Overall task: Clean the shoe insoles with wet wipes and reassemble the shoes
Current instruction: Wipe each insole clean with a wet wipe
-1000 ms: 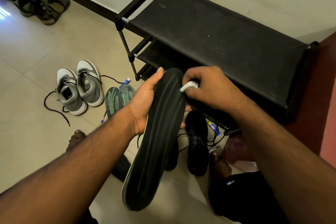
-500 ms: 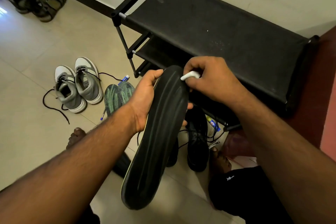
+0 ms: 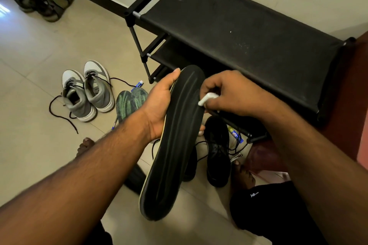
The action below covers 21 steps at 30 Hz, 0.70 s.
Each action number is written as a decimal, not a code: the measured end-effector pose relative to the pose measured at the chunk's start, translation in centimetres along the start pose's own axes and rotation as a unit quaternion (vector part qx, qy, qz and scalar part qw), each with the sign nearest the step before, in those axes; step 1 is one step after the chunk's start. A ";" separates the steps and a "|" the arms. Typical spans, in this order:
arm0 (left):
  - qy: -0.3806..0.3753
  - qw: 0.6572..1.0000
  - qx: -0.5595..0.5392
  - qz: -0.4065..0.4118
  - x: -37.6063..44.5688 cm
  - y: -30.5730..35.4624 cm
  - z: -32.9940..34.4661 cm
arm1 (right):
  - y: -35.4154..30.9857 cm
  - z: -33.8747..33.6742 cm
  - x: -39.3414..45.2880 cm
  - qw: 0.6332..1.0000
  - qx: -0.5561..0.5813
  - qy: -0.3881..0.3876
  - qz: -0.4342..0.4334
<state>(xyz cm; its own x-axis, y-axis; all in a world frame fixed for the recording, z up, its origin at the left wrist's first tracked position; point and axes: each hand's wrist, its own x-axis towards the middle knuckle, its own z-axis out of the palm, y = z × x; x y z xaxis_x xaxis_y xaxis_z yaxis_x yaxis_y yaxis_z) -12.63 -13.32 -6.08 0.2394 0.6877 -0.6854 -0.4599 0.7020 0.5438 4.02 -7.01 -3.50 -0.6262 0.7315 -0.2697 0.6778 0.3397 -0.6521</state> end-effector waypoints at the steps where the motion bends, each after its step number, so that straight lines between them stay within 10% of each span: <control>1: 0.001 1.000 -0.001 0.000 0.1 0.0 0.0 | 0.1 0.1 0.1 1.000 -0.003 0.000 0.002; 6: -0.011 1.000 -0.007 -0.015 0.1 -0.8 0.6 | 0.6 -0.1 0.7 0.982 0.000 0.191 -0.002; 12: 0.005 1.000 -0.006 0.006 0.2 -0.3 -0.1 | 0.1 0.1 -0.1 1.000 -0.016 -0.010 0.002; 18: -0.037 0.999 0.002 -0.004 0.1 -0.5 0.1 | 0.1 -0.1 0.2 0.985 -0.012 0.171 0.009; 21: -0.044 0.999 -0.004 0.011 -0.1 -0.2 0.3 | 0.1 -0.4 0.0 0.993 -0.003 0.116 0.001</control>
<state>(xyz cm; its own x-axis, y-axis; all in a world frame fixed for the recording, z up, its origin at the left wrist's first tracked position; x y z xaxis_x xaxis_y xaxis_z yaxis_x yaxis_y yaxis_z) -12.34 -13.43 -5.98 0.3021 0.7173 -0.6278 -0.4736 0.6845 0.5542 4.26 -6.79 -3.29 -0.5199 0.8484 -0.0999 0.6817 0.3415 -0.6470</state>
